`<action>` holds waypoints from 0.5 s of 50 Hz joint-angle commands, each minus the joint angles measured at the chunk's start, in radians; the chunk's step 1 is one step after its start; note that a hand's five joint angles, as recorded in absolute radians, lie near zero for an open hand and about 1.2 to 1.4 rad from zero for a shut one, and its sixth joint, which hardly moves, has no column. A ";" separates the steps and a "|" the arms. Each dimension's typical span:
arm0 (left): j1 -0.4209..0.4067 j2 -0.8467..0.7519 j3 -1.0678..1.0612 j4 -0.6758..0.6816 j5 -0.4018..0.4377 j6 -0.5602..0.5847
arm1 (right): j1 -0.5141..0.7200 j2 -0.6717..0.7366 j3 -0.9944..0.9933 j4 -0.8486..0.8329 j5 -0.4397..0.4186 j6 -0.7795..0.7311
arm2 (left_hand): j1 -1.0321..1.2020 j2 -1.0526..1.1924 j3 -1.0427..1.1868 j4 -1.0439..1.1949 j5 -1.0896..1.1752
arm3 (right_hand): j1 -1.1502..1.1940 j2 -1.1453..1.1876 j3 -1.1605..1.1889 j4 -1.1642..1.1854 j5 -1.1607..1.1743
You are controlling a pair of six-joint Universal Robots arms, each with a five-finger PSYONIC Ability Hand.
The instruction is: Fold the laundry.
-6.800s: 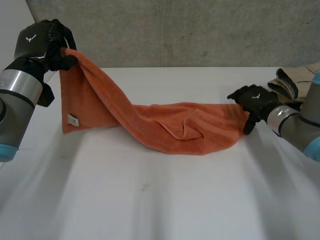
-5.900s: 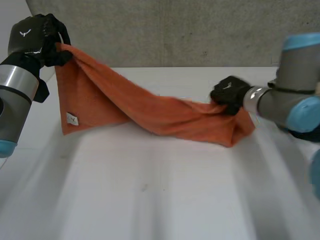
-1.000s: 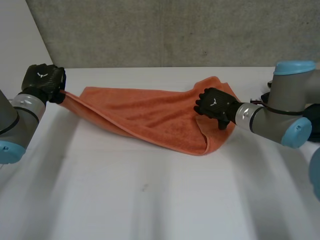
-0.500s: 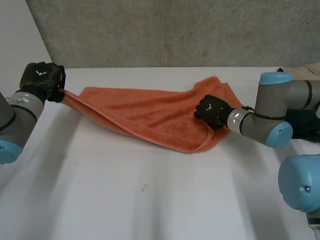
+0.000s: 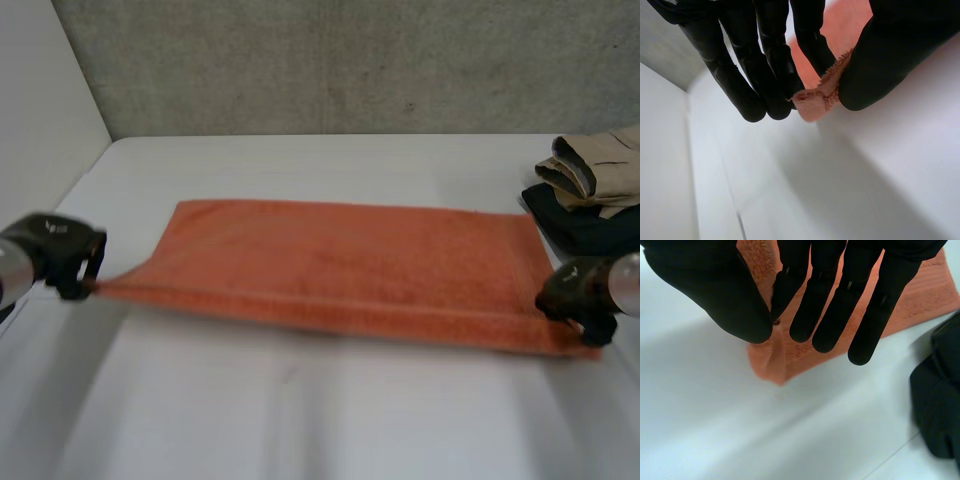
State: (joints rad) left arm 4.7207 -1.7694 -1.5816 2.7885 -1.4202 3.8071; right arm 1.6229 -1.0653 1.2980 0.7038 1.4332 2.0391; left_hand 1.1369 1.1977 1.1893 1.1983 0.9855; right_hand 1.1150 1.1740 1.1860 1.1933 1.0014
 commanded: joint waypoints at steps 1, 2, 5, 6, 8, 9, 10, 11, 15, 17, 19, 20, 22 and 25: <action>0.045 0.012 -0.031 -0.104 0.064 0.204 | 0.003 0.017 -0.003 -0.047 -0.010 0.021 | 0.259 0.199 0.207 0.198 0.236 | 0.281 0.222 0.210 0.203 0.220; 0.029 -0.001 -0.014 -0.077 0.075 0.183 | 0.018 0.039 -0.017 -0.072 -0.007 0.051 | 0.259 0.199 0.207 0.198 0.236 | 0.281 0.222 0.210 0.203 0.220; -0.022 -0.060 0.035 -0.014 0.064 0.100 | 0.041 0.076 -0.034 -0.143 -0.004 0.107 | 0.259 0.199 0.207 0.198 0.236 | 0.281 0.222 0.210 0.203 0.220; -0.033 -0.076 0.052 0.005 0.058 0.079 | 0.045 0.083 -0.036 -0.165 -0.002 0.119 | 0.259 0.199 0.207 0.198 0.236 | 0.281 0.222 0.210 0.203 0.220; -0.062 -0.126 0.106 0.051 0.027 0.023 | 0.055 0.097 -0.037 -0.236 0.016 0.151 | 0.259 0.199 0.207 0.198 0.236 | 0.281 0.222 0.210 0.203 0.220; -0.070 -0.145 0.124 0.065 0.015 0.010 | 0.057 0.102 -0.037 -0.262 0.024 0.159 | 0.259 0.199 0.207 0.198 0.236 | 0.281 0.222 0.210 0.203 0.220; -0.086 -0.178 0.170 0.092 -0.011 -0.024 | 0.061 0.108 -0.040 -0.318 0.044 0.170 | 0.259 0.199 0.207 0.198 0.236 | 0.281 0.222 0.210 0.203 0.220; -0.094 -0.197 0.192 0.103 -0.020 -0.035 | 0.061 0.111 -0.040 -0.345 0.053 0.174 | 0.259 0.199 0.207 0.198 0.236 | 0.281 0.222 0.210 0.203 0.220; -0.137 -0.300 0.311 0.158 -0.071 -0.066 | 0.078 0.131 -0.054 -0.484 0.075 0.191 | 0.259 0.199 0.207 0.198 0.236 | 0.281 0.222 0.210 0.203 0.220; -0.152 -0.344 0.368 0.175 -0.092 -0.075 | 0.084 0.146 -0.063 -0.542 0.075 0.193 | 0.259 0.199 0.207 0.198 0.236 | 0.281 0.222 0.210 0.203 0.220; -0.175 -0.412 0.449 0.183 -0.132 -0.078 | 0.094 0.179 -0.085 -0.631 0.075 0.190 | 0.259 0.199 0.207 0.198 0.236 | 0.281 0.222 0.210 0.203 0.220; -0.182 -0.432 0.477 0.183 -0.146 -0.081 | 0.097 0.192 -0.092 -0.657 0.075 0.188 | 0.259 0.199 0.207 0.198 0.236 | 0.281 0.222 0.210 0.203 0.220; -0.202 -0.495 0.558 0.190 -0.184 -0.081 | 0.110 0.235 -0.121 -0.730 0.081 0.184 | 0.259 0.199 0.207 0.198 0.236 | 0.281 0.222 0.210 0.203 0.220; -0.218 -0.573 0.670 0.195 -0.224 -0.078 | 0.123 0.286 -0.161 -0.814 0.081 0.177 | 0.259 0.199 0.207 0.198 0.236 | 0.281 0.222 0.210 0.203 0.220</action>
State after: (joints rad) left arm 4.5387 -2.1998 -1.1060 2.9764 -1.5651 3.7231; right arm 1.7209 -0.8735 1.2052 0.0584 1.5122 2.2308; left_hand 1.1369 1.1977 1.1893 1.1983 0.9855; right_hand 1.1145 1.1740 1.1860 1.1933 1.0172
